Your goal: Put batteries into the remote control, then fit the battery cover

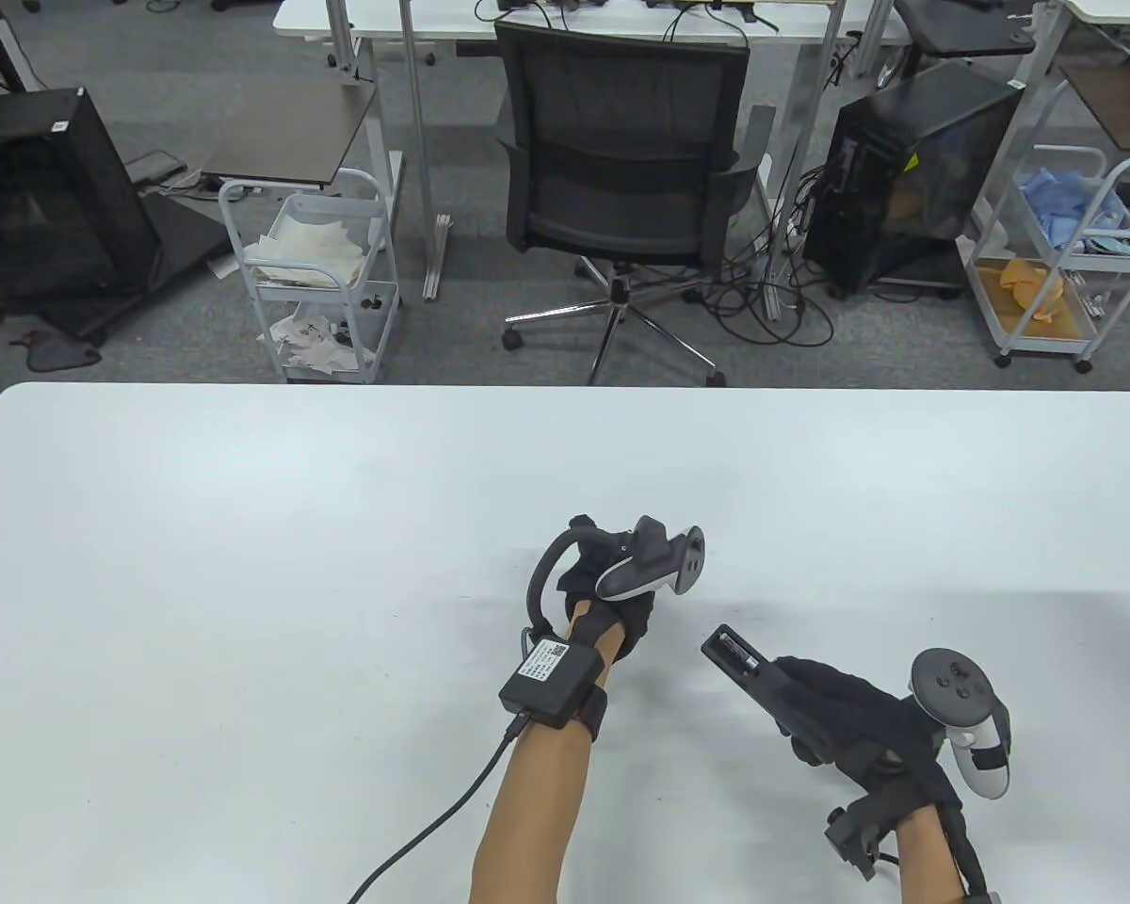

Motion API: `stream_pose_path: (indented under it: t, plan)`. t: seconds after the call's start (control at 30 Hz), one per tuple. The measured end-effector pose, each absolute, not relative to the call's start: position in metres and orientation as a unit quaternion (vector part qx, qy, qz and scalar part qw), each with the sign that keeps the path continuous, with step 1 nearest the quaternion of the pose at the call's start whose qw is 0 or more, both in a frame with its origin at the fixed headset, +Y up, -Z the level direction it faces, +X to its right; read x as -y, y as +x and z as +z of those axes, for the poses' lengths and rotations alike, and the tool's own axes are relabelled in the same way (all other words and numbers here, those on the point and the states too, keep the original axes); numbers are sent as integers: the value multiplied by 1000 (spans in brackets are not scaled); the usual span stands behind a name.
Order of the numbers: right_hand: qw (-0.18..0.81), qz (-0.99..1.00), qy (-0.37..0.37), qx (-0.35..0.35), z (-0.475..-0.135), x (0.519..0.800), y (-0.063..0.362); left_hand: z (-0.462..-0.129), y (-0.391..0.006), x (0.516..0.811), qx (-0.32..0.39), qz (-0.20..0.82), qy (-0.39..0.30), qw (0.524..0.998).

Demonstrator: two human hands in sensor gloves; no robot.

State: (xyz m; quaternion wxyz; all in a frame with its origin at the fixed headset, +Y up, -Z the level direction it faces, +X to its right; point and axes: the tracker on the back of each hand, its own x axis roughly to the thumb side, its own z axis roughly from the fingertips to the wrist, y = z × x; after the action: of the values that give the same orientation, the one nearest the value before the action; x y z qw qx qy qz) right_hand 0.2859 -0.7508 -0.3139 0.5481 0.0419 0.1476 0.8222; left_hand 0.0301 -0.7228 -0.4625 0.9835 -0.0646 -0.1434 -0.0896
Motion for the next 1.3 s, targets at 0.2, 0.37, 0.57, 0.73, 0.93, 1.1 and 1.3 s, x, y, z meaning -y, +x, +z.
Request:
stream_pose_path:
  t: [0.2, 0.37, 0.57, 0.73, 0.93, 1.1, 1.3]
  plan:
    - [538, 828, 47, -150, -313, 750, 283, -436, -1, 696, 216, 15, -69, 974]
    - [525, 834, 61, -159, -312, 749, 275, -391, -20, 681, 277, 7, -53, 959]
    - [504, 834, 102, -201, -310, 752, 251, -331, -35, 681, 305, 8, -62, 950]
    - [468, 836, 147, -245, -303, 755, 222, -300, -41, 695, 293, -11, -58, 954]
    - [421, 850, 160, -273, -300, 761, 200, -278, -40, 707, 269, -91, -34, 958]
    - [430, 839, 163, -291, -301, 763, 193, -274, -31, 719, 251, -143, -35, 957]
    - [428, 841, 148, -296, -302, 766, 193, -273, -20, 724, 248, -184, -31, 951]
